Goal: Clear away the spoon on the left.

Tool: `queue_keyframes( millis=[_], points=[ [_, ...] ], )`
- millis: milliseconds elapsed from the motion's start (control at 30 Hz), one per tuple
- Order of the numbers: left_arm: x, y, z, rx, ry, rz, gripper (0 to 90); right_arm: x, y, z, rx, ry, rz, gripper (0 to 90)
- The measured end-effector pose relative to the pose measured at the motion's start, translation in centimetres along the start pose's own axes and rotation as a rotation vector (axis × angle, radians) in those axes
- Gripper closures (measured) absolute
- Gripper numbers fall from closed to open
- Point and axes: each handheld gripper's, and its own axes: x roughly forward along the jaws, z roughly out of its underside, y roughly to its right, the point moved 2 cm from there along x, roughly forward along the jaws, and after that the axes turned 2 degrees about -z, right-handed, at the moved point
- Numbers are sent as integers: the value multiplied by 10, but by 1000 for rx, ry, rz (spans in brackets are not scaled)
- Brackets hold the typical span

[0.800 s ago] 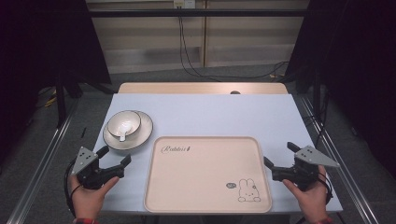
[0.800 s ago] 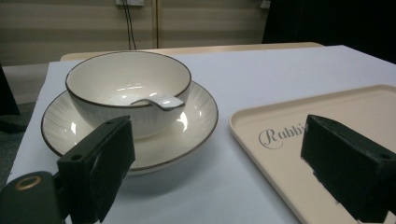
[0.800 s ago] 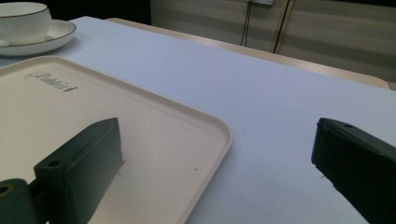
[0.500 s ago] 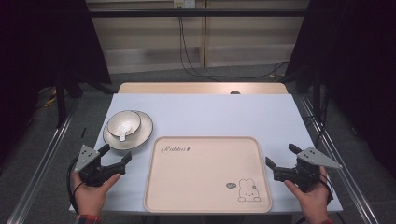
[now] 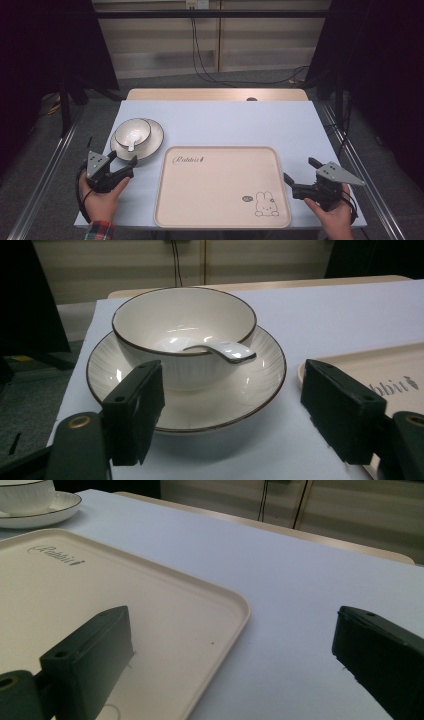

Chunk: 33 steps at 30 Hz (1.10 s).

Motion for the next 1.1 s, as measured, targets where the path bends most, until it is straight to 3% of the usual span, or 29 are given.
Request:
queue_keyframes(
  millis=[67, 533, 700, 767, 900, 1100],
  points=[
    [4, 0, 0, 21, 0, 7, 293, -1, 0, 1, -2, 4, 4, 23],
    [19, 1, -4, 60, 18, -19, 457, -8, 5, 6, 1, -13, 17, 33],
    [20, 2, -5, 53, 32, -22, 485, -10, 6, 8, -1, -13, 23, 34],
    [22, 3, -6, 37, 39, 0, 499, -11, 7, 8, 2, -13, 28, 35],
    [23, 3, -6, 47, 37, -5, 526, -12, 7, 9, 2, -14, 23, 35],
    [21, -1, -8, 7, 52, -13, 601, -11, 6, 9, -7, -13, 18, 36]
  ],
)
